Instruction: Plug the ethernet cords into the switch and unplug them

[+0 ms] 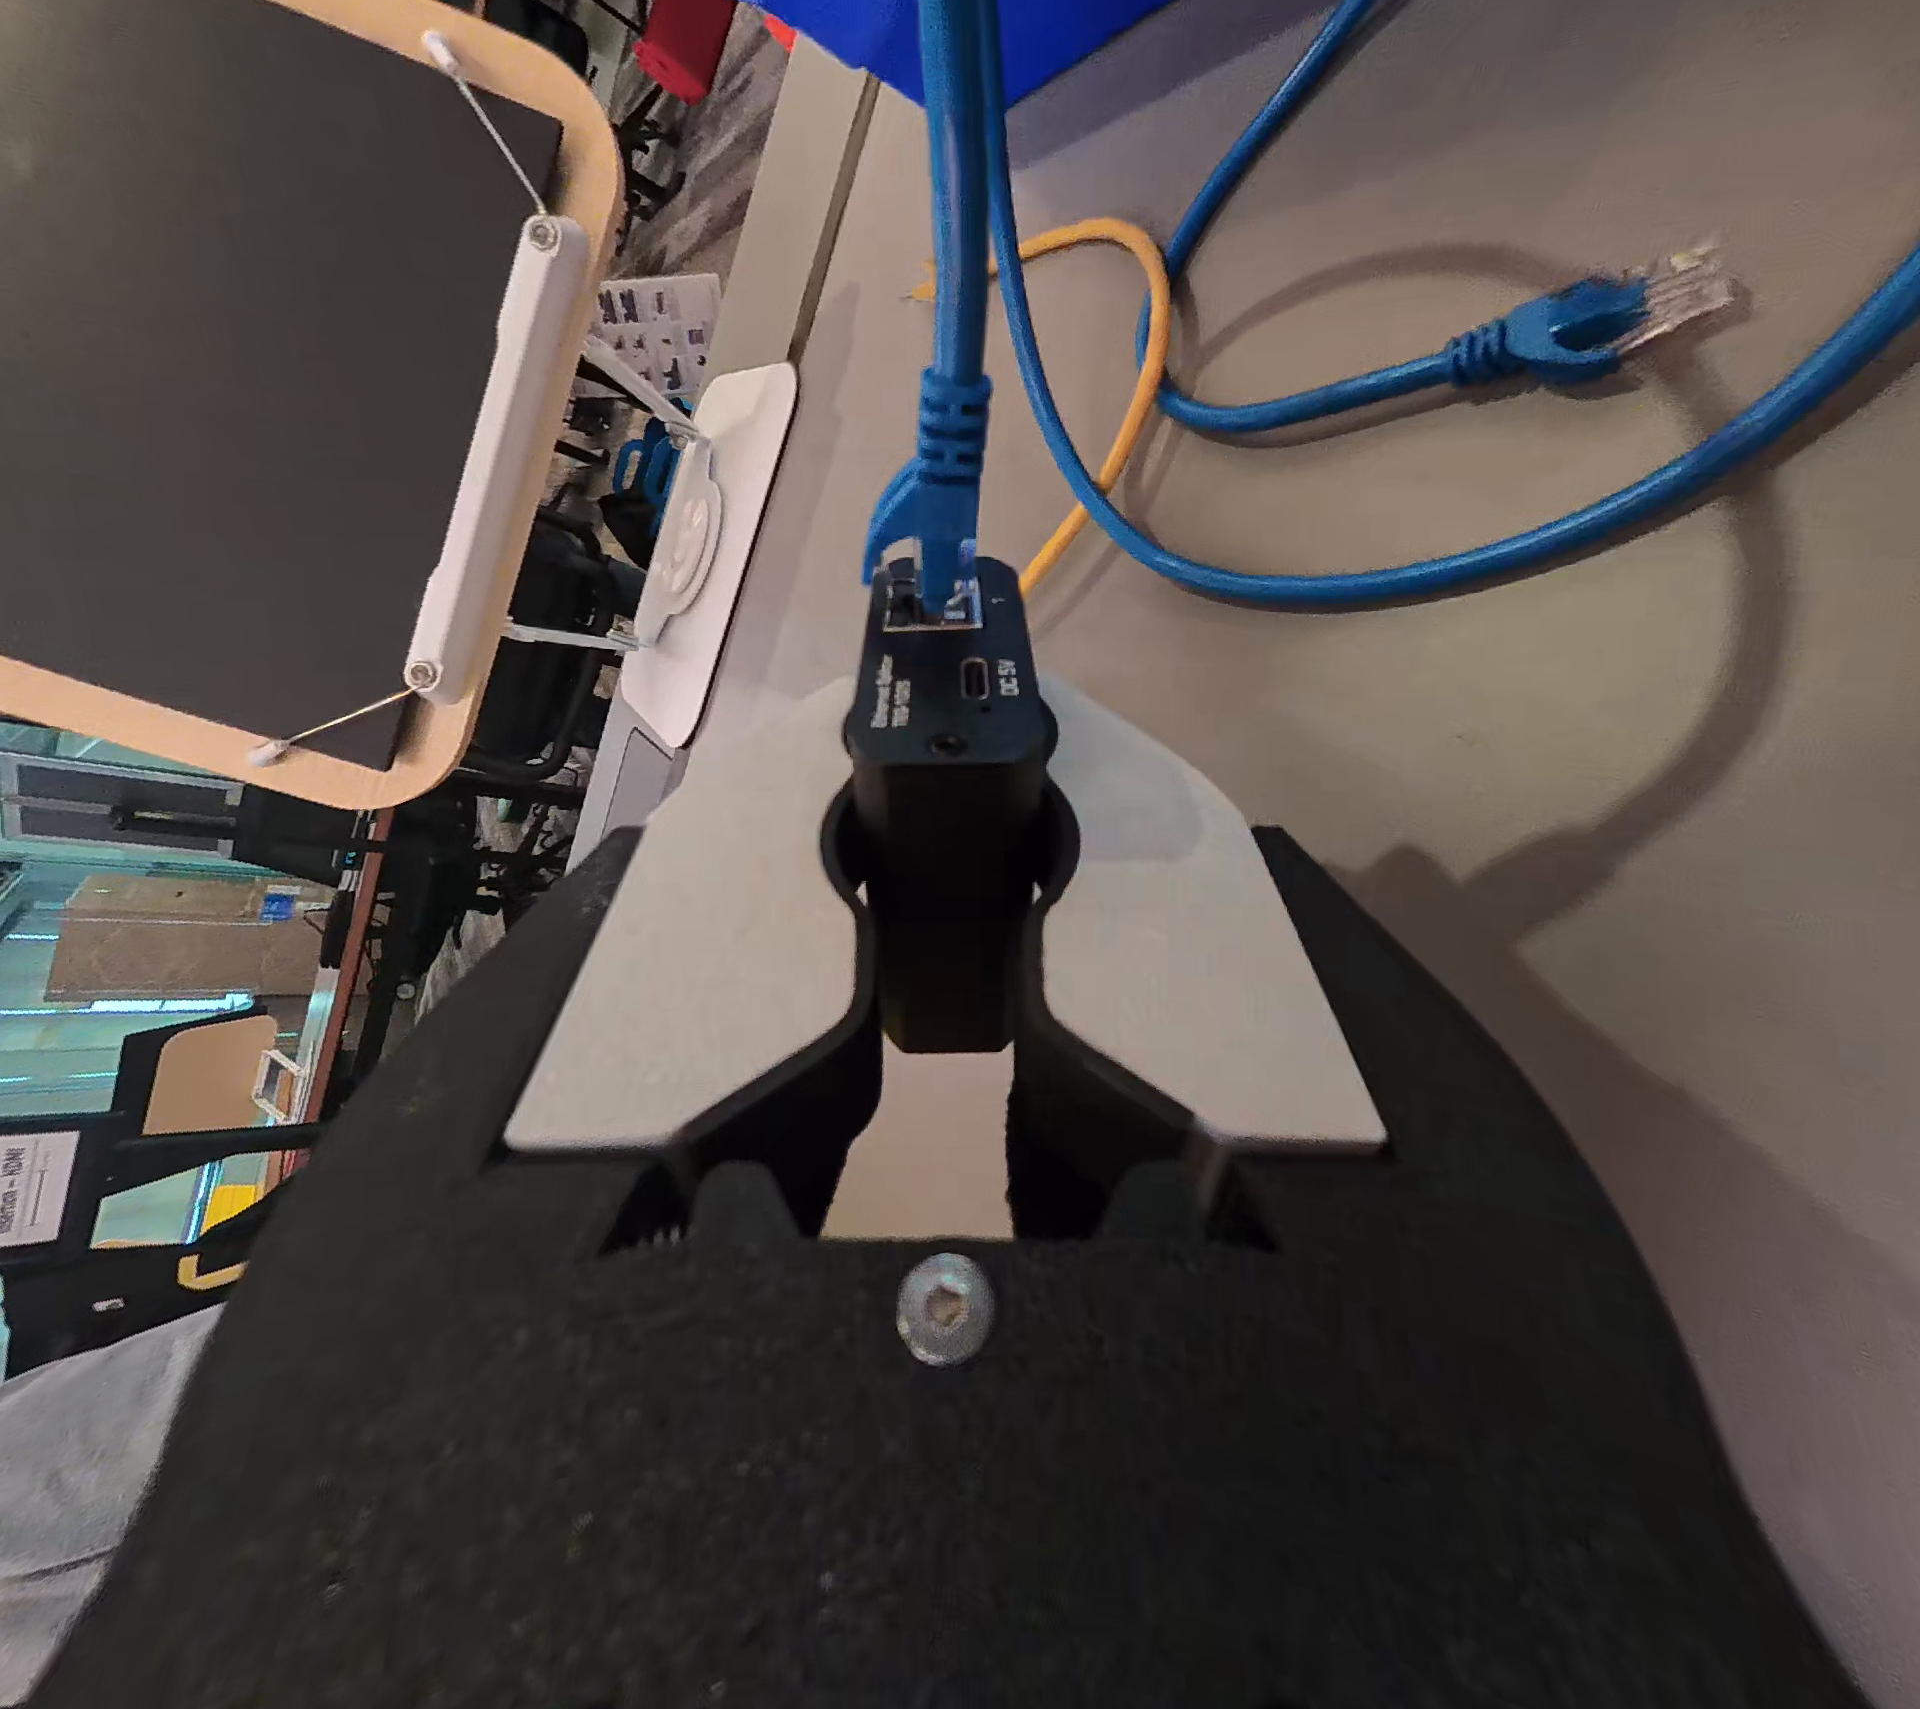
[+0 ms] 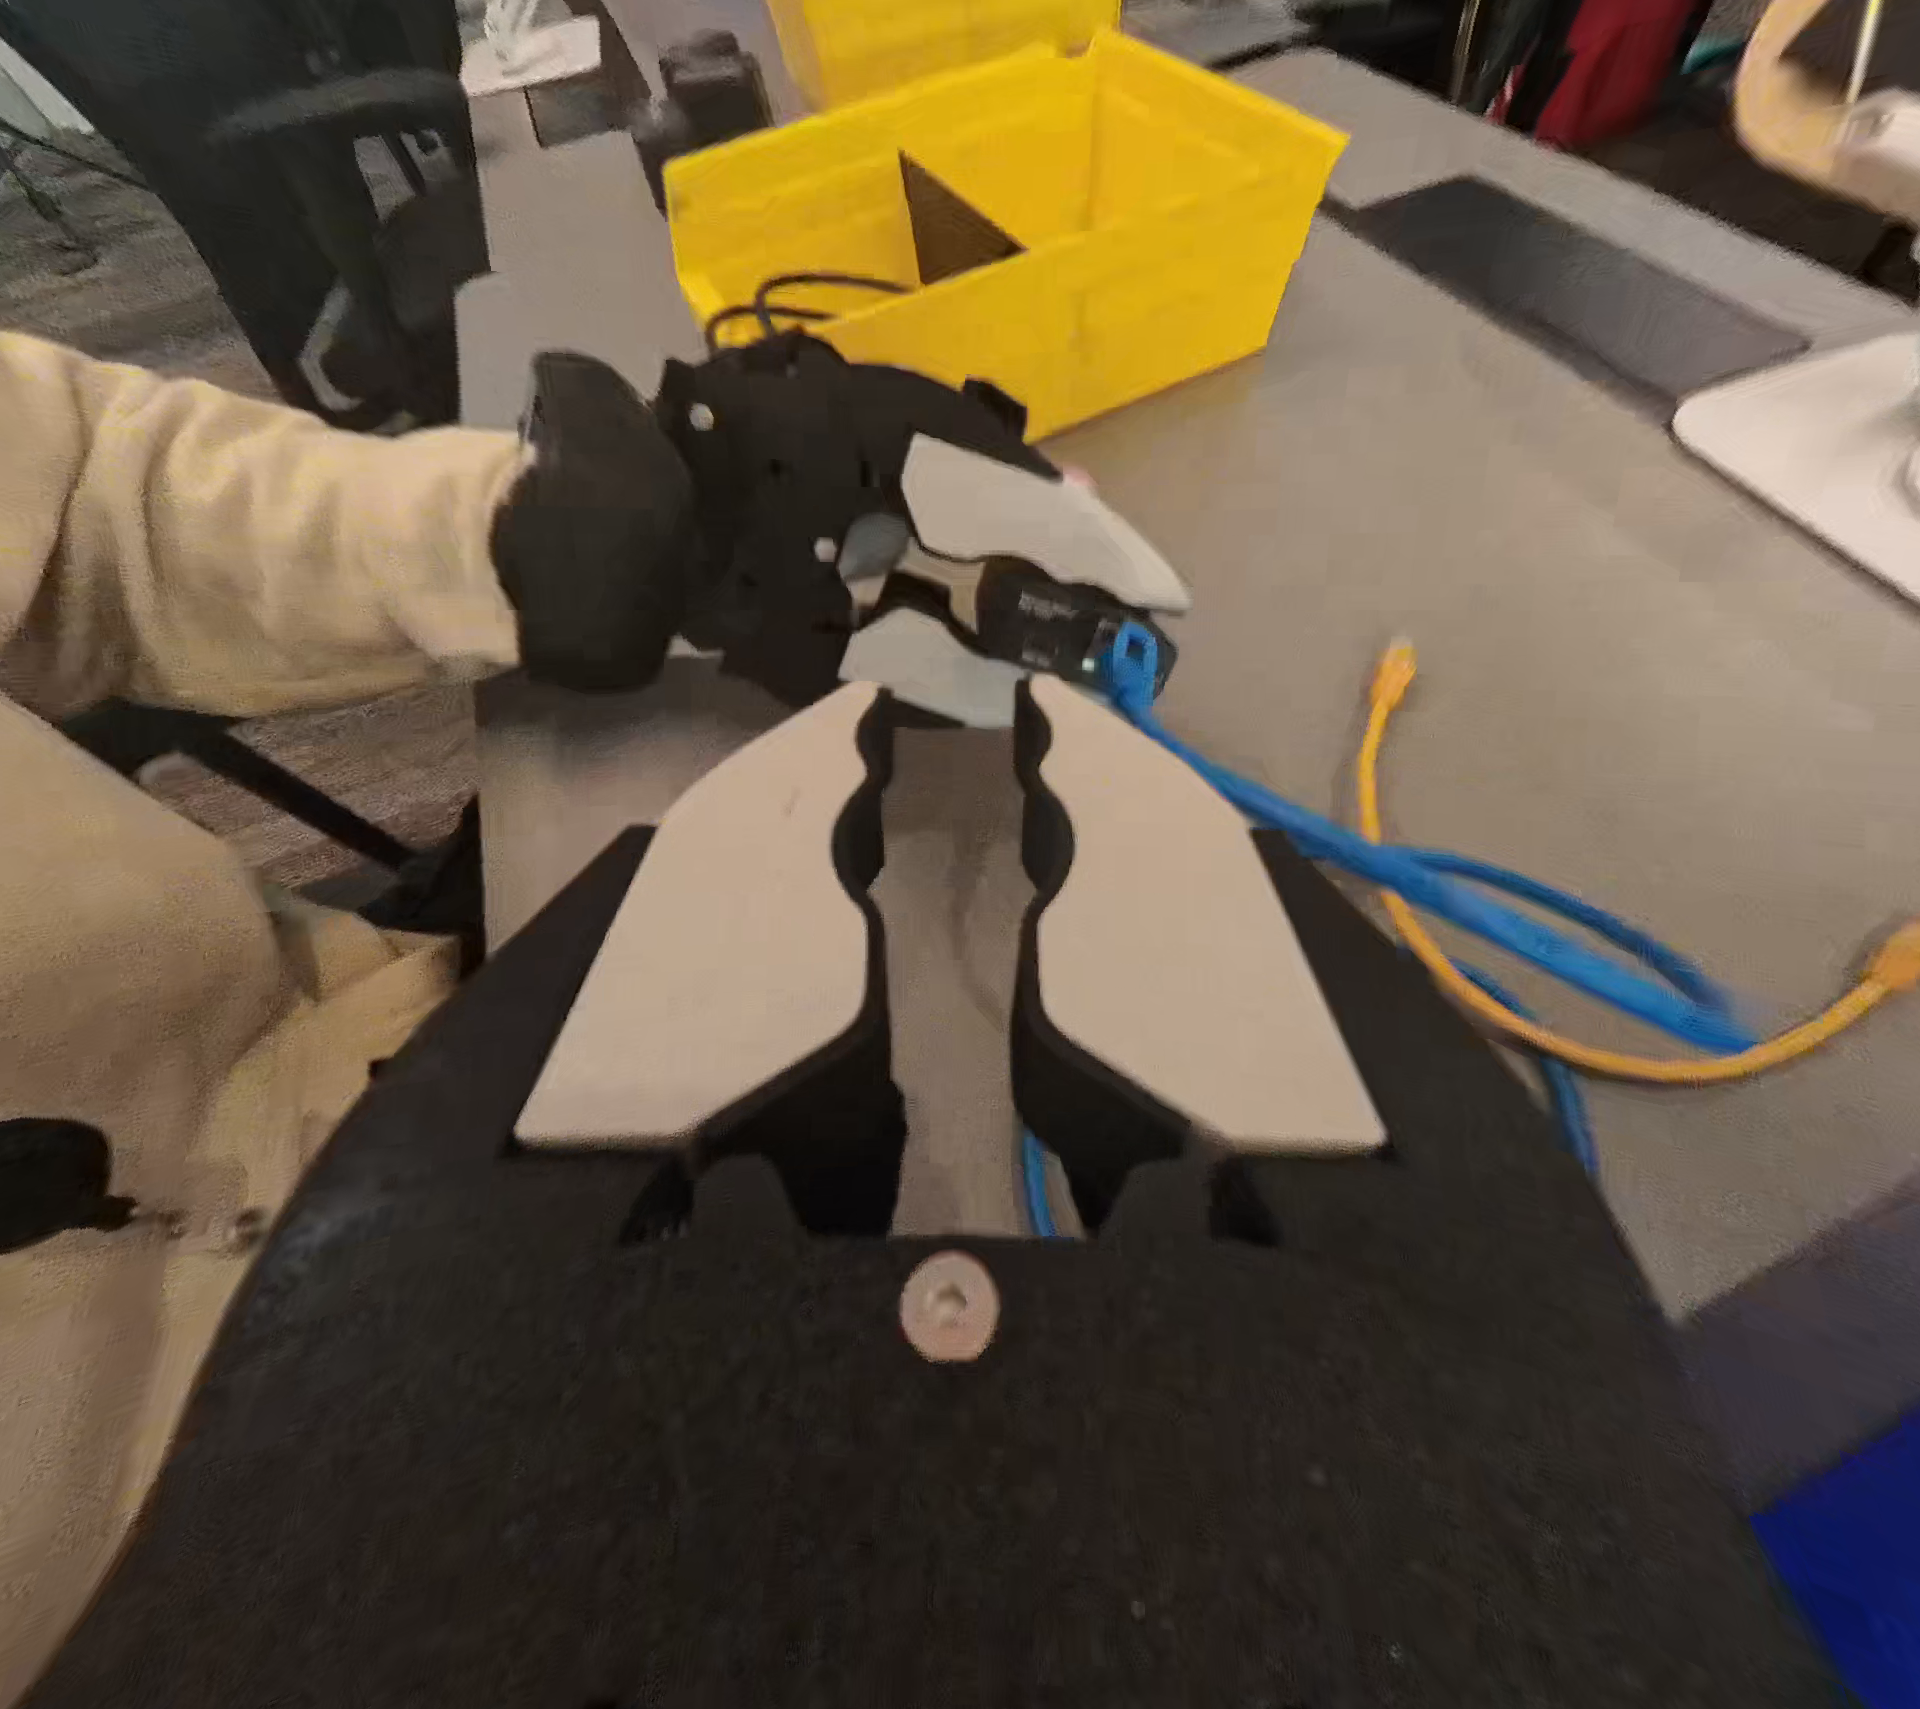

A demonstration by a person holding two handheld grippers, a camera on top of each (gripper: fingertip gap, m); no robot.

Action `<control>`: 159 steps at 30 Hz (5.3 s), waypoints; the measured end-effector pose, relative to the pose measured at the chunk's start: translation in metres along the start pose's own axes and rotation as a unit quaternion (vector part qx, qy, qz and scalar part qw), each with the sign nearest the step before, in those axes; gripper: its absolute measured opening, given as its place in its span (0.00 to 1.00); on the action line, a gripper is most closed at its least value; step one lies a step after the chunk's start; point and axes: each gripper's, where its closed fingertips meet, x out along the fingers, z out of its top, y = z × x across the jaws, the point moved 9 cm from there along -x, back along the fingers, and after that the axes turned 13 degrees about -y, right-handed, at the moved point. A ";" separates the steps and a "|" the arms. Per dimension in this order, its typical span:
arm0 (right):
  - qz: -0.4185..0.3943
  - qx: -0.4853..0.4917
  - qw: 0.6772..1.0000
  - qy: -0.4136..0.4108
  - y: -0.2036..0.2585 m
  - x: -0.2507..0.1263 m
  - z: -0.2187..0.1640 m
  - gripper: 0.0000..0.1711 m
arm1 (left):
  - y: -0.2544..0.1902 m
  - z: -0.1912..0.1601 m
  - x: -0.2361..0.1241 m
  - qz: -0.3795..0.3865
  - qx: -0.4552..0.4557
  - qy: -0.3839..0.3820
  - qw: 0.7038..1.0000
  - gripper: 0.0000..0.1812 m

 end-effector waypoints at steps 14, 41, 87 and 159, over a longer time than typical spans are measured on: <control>-0.018 -0.176 0.976 0.128 -0.040 0.031 -0.028 0.05 | 0.016 0.029 -0.032 -0.078 -0.131 -0.076 0.985 0.14; 0.131 0.058 0.984 -0.103 -0.037 0.018 -0.031 0.03 | 0.047 -0.004 -0.070 -0.166 -0.388 -0.249 0.872 0.14; 0.055 -0.359 0.926 0.101 -0.013 0.023 -0.009 0.14 | 0.030 0.031 -0.031 -0.211 -0.491 -0.190 0.824 0.18; -0.056 -0.396 0.915 -0.044 -0.025 0.022 -0.081 0.14 | 0.166 0.015 -0.145 -0.086 -0.465 0.085 0.877 0.06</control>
